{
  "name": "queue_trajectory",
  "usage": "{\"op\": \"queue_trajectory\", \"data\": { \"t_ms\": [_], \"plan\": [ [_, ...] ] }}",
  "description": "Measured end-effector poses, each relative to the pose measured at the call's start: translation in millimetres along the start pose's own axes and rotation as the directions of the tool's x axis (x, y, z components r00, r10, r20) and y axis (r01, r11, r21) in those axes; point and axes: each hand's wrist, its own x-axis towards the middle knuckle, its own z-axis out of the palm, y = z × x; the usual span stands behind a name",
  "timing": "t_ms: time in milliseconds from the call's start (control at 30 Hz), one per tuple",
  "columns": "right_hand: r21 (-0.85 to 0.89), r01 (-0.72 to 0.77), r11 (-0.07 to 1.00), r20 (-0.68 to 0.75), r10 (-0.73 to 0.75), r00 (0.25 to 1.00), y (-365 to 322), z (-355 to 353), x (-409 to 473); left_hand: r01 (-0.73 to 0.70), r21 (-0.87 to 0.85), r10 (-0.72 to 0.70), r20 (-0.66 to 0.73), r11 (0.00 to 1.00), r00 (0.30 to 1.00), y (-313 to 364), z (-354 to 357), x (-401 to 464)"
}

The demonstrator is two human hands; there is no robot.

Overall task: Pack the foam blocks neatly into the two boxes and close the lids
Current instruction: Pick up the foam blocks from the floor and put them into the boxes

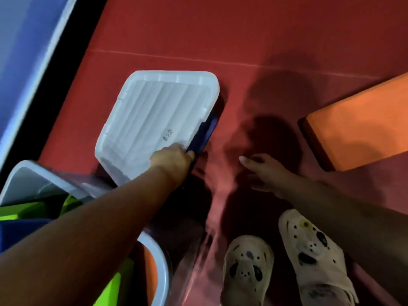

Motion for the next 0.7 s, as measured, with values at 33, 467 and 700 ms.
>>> {"op": "queue_trajectory", "data": {
  "t_ms": [33, 467, 700],
  "plan": [
    [-0.005, 0.001, 1.000, 0.000, -0.001, 1.000, 2.5, 2.7, 2.9, -0.017, 0.011, 0.018, -0.046, 1.000, 0.999, -11.9, -11.5, -3.4],
    [-0.598, 0.153, 0.787, 0.051, -0.152, 0.987, -82.5, 73.7, 24.9, 0.014, -0.300, -0.121, -0.341, 0.954, 0.932, -128.1, -60.6, -41.1],
    [-0.696, 0.278, 0.662, -0.107, -0.478, 0.872, -109.6, 123.3, 105.9, -0.037, -0.534, -0.200, -0.380, 0.845, 0.903, -119.8, -29.7, -28.7]
  ]
}}
